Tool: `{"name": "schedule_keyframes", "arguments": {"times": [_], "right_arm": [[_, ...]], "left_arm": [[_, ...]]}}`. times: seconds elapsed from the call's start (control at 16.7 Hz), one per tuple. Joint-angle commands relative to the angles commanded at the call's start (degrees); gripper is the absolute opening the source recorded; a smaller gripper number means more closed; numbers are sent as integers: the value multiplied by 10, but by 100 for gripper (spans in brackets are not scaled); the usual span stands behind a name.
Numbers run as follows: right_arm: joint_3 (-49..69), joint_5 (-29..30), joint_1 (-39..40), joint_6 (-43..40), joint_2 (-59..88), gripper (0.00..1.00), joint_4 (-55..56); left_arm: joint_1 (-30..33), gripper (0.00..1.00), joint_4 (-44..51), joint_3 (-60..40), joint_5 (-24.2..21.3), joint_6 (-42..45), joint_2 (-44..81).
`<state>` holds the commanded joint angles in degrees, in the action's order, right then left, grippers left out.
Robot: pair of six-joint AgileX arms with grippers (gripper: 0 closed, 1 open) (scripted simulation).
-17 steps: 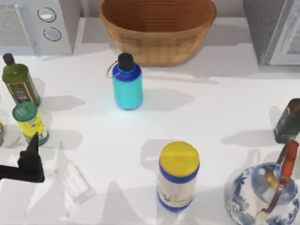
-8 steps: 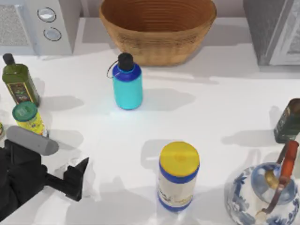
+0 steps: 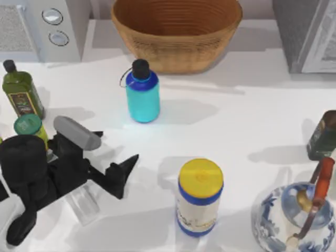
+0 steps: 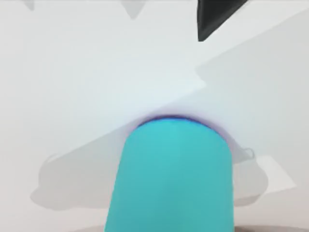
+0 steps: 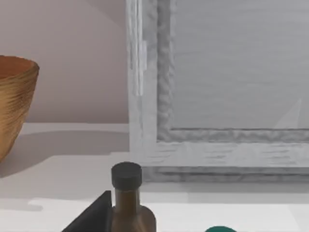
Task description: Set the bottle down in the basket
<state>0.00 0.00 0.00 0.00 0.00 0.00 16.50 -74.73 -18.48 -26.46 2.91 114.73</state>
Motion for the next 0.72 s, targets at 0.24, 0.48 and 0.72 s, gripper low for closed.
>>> {"name": "schedule_keyframes", "arguments": {"times": [0.24, 0.48, 0.72], "right_arm": [[0, 0, 0, 0, 0, 100, 0], [0, 0, 0, 0, 0, 100, 0], [0, 0, 0, 0, 0, 100, 0]], "left_arm": [[-19, 100, -116, -88, -48, -11, 115], [-38, 100, -198, -155, -82, -19, 184], [-48, 100, -233, -185, -96, -22, 207]]}}
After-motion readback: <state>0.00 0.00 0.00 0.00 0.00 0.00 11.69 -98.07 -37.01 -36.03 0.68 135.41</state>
